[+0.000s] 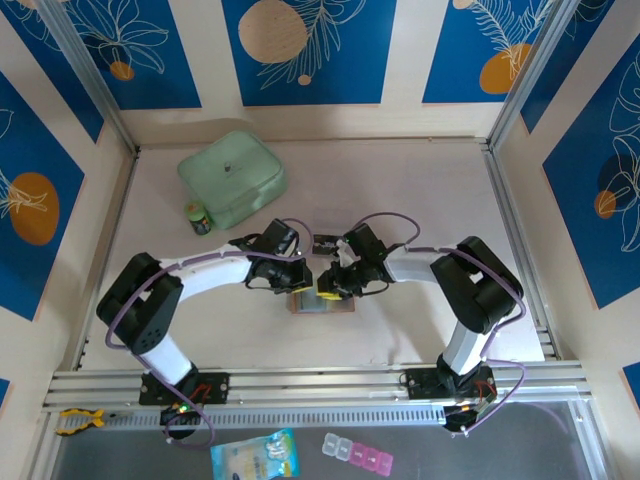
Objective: Take the credit cards out of the card holder
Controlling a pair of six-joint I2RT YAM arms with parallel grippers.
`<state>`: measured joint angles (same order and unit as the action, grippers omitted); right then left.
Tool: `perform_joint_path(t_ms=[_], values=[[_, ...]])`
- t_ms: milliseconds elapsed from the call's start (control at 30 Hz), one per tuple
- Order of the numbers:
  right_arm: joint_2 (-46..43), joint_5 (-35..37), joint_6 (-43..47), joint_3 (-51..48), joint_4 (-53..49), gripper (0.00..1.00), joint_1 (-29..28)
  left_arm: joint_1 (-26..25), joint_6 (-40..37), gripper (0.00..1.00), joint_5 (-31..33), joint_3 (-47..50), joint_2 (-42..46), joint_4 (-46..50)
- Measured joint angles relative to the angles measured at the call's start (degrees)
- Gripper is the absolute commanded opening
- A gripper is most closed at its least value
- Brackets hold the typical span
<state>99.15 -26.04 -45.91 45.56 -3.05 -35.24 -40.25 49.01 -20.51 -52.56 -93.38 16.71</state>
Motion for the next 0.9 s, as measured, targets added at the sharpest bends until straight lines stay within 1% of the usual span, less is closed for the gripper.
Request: perform_joint_path(t_ms=[167,333,767,900], values=[[0.07,1.16,0.55,0.35,-1.33,0.24,0.00,0.00,-0.02,0.16,0.04,0.00,0.02,0.55],[0.07,2.08,0.94,0.35,-2.34,0.24,0.00,0.00,-0.02,0.21,0.24,0.00,0.02,1.22],[0.07,2.27,0.92,0.35,-2.49,0.24,0.02,0.00,-0.02,0.29,0.24,0.00,-1.25,1.84],[0.07,2.25,0.92,0.35,-2.47,0.23,0.02,0.00,-0.02,0.30,0.20,0.00,-1.75,1.77]])
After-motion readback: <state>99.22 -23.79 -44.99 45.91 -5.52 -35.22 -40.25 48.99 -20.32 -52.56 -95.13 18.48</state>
